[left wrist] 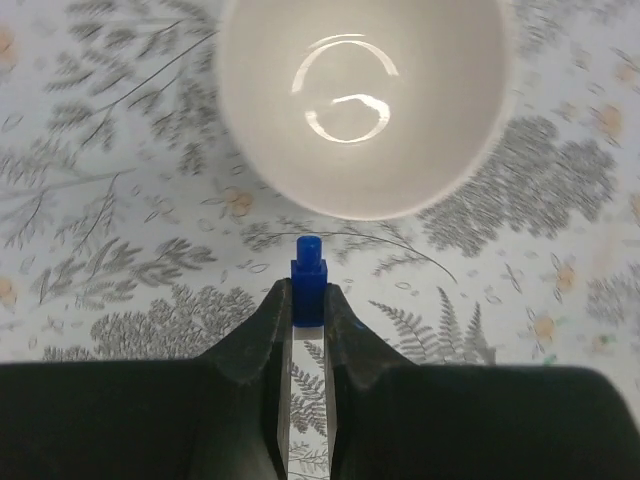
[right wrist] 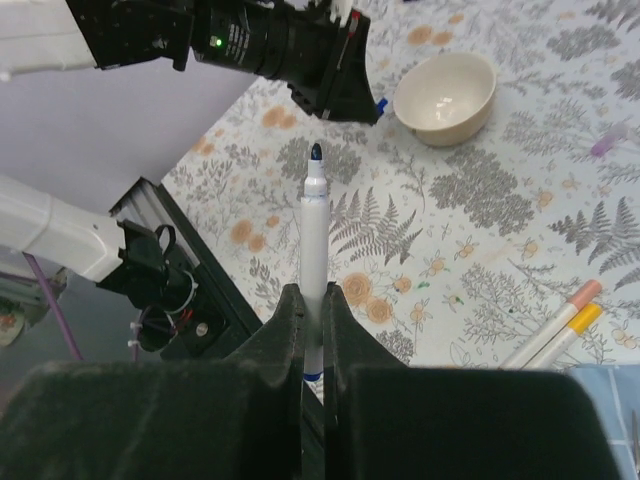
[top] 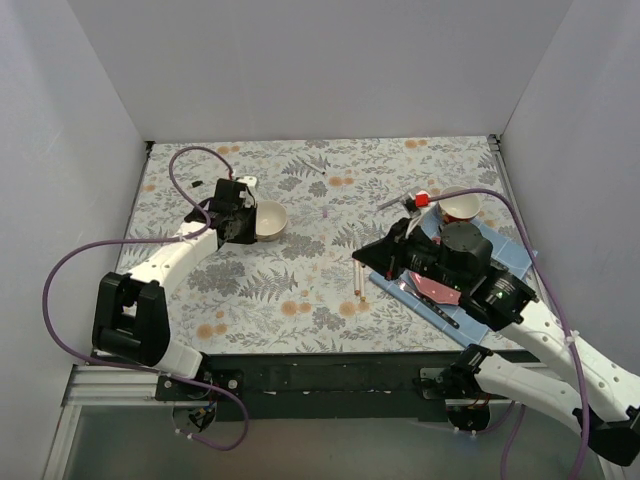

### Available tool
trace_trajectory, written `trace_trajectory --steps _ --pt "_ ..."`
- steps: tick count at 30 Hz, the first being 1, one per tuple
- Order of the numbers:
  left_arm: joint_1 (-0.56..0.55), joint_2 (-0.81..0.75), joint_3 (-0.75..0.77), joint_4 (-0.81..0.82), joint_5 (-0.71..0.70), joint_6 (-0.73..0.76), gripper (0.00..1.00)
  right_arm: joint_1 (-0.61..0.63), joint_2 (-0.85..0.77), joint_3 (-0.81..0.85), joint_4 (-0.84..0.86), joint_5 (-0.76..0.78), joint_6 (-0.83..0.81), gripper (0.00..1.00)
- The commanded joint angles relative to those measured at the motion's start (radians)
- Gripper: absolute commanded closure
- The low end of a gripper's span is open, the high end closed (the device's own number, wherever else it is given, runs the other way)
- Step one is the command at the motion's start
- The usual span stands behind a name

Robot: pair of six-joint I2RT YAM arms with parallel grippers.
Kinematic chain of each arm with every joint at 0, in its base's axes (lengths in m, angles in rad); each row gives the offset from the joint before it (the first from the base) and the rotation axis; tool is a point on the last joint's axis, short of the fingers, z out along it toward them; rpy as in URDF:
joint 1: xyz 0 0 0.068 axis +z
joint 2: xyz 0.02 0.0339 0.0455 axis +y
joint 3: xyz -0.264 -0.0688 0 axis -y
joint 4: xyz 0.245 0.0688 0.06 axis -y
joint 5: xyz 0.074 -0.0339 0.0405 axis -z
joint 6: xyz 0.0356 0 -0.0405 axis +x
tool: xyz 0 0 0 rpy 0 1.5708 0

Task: Insert the pens into the pen caps
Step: Grab a pen cap on the table with the left arm

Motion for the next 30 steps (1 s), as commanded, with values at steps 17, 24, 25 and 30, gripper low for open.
trace_trajectory --steps 17,24,25,30 --pt "-0.291 0.056 -0.059 -0.196 0.332 1.183 1.00 0.002 -0.267 -0.062 0.042 0.239 -0.015 0.99" --pt "-0.317 0.059 -0.101 -0.100 0.356 1.171 0.71 0.003 -0.296 -0.065 0.033 0.272 -0.027 0.99" --pt "-0.317 0.056 -0.093 -0.100 0.356 1.140 0.63 0.003 -0.298 -0.065 0.031 0.272 -0.024 0.99" --pt "-0.328 -0.001 0.044 -0.167 0.301 0.972 0.02 0.002 -0.317 -0.066 0.027 0.273 -0.013 0.99"
